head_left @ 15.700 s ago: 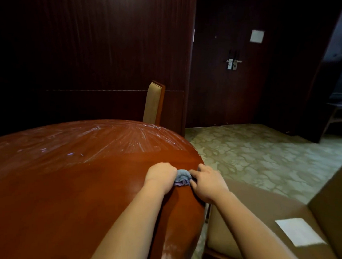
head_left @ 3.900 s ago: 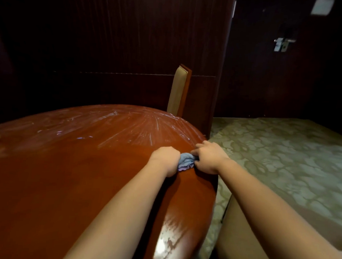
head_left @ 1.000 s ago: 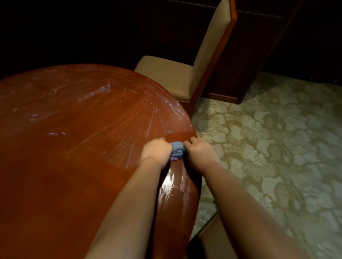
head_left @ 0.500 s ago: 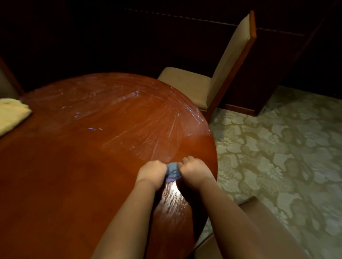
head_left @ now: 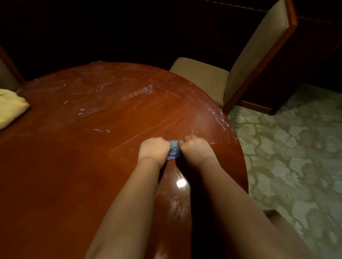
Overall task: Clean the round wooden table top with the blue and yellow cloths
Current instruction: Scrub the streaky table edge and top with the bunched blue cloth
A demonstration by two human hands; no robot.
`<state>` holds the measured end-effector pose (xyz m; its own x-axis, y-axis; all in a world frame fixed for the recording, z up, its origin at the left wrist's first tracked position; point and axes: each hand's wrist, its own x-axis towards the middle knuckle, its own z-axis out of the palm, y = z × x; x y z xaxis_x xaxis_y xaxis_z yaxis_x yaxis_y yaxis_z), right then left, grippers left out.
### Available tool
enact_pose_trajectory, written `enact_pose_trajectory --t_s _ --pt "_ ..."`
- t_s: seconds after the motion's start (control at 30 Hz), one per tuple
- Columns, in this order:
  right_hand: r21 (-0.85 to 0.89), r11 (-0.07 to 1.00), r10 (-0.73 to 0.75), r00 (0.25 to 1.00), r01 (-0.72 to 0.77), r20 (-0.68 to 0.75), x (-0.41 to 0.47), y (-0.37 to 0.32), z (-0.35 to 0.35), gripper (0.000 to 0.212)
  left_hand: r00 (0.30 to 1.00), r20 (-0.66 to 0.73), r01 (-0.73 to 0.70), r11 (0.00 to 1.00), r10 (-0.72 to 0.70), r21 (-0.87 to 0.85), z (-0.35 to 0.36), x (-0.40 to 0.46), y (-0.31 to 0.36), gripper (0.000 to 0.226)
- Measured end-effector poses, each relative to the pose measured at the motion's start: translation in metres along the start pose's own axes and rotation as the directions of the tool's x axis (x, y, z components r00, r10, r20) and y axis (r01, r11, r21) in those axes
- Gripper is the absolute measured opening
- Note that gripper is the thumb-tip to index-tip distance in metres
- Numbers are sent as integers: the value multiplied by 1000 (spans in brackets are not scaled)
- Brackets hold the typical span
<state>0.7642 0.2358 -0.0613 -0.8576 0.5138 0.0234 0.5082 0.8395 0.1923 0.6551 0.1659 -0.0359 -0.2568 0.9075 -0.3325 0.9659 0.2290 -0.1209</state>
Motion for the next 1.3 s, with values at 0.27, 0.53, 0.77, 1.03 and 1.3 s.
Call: enact_pose_trajectory --t_s 0.27,0.53,0.77,1.03,1.3 --pt "65 995 70 985 -81 159 34 10 1 30 999 -42 -22 999 23 34 -8 46 -28 19" --pt "116 993 -24 997 16 67 5 -13 -2 35 998 -53 -30 996 34 80 9 0 -22 20" --pt "120 993 -40 985 20 169 -72 -53 -18 27 1000 -16 10 999 -9 36 34 -87 -2 26" --pt "185 981 -99 978 65 183 -164 -93 -37 29 998 66 7 999 -10 46 53 -181 34 25" --pt "216 974 -110 982 75 154 -223 -118 -42 26 992 127 21 999 -25 30 60 -238 57 25"
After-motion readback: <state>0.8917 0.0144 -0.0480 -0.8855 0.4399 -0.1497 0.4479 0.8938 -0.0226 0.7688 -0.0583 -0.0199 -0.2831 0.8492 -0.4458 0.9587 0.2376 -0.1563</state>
